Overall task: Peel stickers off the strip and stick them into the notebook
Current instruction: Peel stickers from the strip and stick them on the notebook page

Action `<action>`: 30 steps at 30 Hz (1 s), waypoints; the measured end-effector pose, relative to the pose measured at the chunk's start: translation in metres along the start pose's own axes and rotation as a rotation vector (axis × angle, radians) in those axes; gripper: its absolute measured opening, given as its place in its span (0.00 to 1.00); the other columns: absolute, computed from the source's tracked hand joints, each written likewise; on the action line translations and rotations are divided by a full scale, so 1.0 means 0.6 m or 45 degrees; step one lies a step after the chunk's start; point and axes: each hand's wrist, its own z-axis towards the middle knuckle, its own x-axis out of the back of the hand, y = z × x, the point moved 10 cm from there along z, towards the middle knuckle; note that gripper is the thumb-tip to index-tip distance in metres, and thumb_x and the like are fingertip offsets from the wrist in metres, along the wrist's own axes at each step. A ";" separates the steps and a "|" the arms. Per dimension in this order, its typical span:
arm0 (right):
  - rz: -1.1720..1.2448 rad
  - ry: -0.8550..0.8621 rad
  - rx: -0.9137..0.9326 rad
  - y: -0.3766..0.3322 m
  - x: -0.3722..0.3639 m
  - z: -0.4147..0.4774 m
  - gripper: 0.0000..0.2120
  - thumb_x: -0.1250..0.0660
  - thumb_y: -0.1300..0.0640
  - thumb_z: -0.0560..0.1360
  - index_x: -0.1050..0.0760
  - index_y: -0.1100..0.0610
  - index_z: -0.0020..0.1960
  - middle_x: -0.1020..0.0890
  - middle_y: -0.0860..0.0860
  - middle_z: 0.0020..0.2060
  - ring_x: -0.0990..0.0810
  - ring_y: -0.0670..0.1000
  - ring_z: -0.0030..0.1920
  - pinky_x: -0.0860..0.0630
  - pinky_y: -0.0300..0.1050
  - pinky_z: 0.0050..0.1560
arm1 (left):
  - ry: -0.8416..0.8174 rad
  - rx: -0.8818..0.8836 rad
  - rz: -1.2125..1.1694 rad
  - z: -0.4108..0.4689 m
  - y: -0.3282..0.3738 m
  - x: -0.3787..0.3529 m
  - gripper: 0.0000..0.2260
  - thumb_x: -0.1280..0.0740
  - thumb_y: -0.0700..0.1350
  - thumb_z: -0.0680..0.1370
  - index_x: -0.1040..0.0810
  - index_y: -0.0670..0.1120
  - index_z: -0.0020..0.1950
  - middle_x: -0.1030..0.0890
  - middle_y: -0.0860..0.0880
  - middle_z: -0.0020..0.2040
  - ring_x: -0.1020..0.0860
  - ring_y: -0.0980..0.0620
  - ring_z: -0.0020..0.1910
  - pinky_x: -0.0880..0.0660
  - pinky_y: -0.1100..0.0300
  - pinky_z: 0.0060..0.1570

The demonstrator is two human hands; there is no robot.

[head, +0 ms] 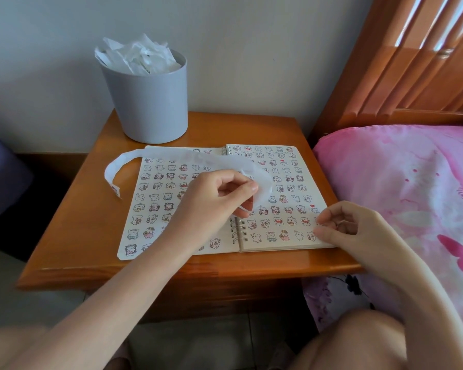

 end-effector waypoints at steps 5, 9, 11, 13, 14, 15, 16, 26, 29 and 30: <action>0.064 0.294 0.198 -0.051 0.022 -0.006 0.03 0.29 0.57 0.72 0.22 0.50 0.42 0.19 0.48 0.36 0.25 0.49 0.34 0.30 0.32 0.34 | 0.015 -0.014 0.018 0.001 0.001 0.002 0.05 0.33 0.45 0.76 0.18 0.46 0.46 0.16 0.49 0.37 0.17 0.53 0.35 0.19 0.58 0.41; 0.216 0.226 0.364 -0.104 -0.015 -0.008 0.04 0.31 0.56 0.73 0.23 0.49 0.47 0.17 0.43 0.42 0.20 0.43 0.41 0.24 0.35 0.39 | 0.007 -0.032 0.027 -0.001 0.007 0.001 0.05 0.34 0.46 0.76 0.19 0.46 0.47 0.16 0.51 0.39 0.17 0.56 0.36 0.20 0.63 0.39; 0.234 0.164 0.444 -0.126 -0.033 -0.008 0.07 0.31 0.57 0.74 0.23 0.50 0.51 0.17 0.43 0.45 0.19 0.44 0.46 0.23 0.36 0.44 | -0.001 -0.039 0.018 -0.001 0.010 -0.001 0.05 0.34 0.46 0.76 0.19 0.48 0.47 0.16 0.52 0.39 0.17 0.56 0.36 0.20 0.66 0.38; 0.227 0.129 0.482 -0.139 -0.046 -0.006 0.09 0.30 0.58 0.73 0.23 0.52 0.53 0.18 0.43 0.46 0.19 0.44 0.48 0.23 0.38 0.46 | -0.004 -0.045 0.015 -0.002 0.013 -0.002 0.05 0.34 0.46 0.77 0.19 0.48 0.46 0.16 0.52 0.39 0.17 0.57 0.36 0.22 0.68 0.36; 0.233 0.120 0.480 -0.140 -0.050 -0.004 0.10 0.30 0.58 0.73 0.23 0.53 0.53 0.18 0.44 0.45 0.19 0.45 0.48 0.22 0.40 0.47 | -0.004 -0.048 0.008 -0.002 0.015 -0.002 0.05 0.34 0.45 0.77 0.19 0.48 0.46 0.16 0.52 0.39 0.17 0.57 0.36 0.22 0.69 0.36; 0.242 0.112 0.473 -0.140 -0.053 -0.003 0.10 0.30 0.58 0.73 0.23 0.53 0.53 0.17 0.44 0.45 0.19 0.45 0.48 0.22 0.42 0.47 | -0.001 -0.050 -0.002 -0.003 0.016 -0.001 0.05 0.34 0.45 0.77 0.19 0.47 0.46 0.16 0.52 0.39 0.17 0.57 0.37 0.23 0.69 0.36; 0.249 0.106 0.467 -0.139 -0.056 -0.001 0.10 0.29 0.58 0.72 0.23 0.52 0.53 0.17 0.44 0.43 0.19 0.45 0.47 0.22 0.43 0.48 | 0.003 -0.051 -0.013 -0.002 0.016 -0.001 0.05 0.34 0.45 0.77 0.18 0.47 0.47 0.16 0.51 0.39 0.17 0.57 0.36 0.22 0.69 0.36; 0.363 0.124 0.439 -0.134 -0.054 -0.004 0.08 0.27 0.56 0.70 0.24 0.53 0.47 0.17 0.45 0.40 0.18 0.48 0.44 0.20 0.53 0.44 | 0.026 -0.088 -0.045 -0.005 0.022 0.001 0.07 0.35 0.45 0.77 0.19 0.44 0.49 0.16 0.49 0.40 0.17 0.57 0.36 0.25 0.73 0.35; 0.358 0.133 0.446 -0.136 -0.053 -0.005 0.07 0.27 0.56 0.70 0.23 0.53 0.46 0.17 0.46 0.40 0.18 0.48 0.44 0.21 0.54 0.43 | 0.017 -0.096 -0.064 -0.005 0.024 0.000 0.07 0.35 0.44 0.77 0.19 0.43 0.50 0.16 0.48 0.40 0.17 0.57 0.37 0.25 0.72 0.35; 0.369 0.140 0.444 -0.135 -0.052 -0.006 0.07 0.27 0.56 0.70 0.22 0.53 0.46 0.16 0.46 0.40 0.18 0.48 0.44 0.21 0.54 0.43 | 0.015 -0.095 -0.071 -0.005 0.023 0.000 0.07 0.35 0.44 0.77 0.19 0.42 0.50 0.16 0.48 0.41 0.17 0.56 0.37 0.24 0.71 0.36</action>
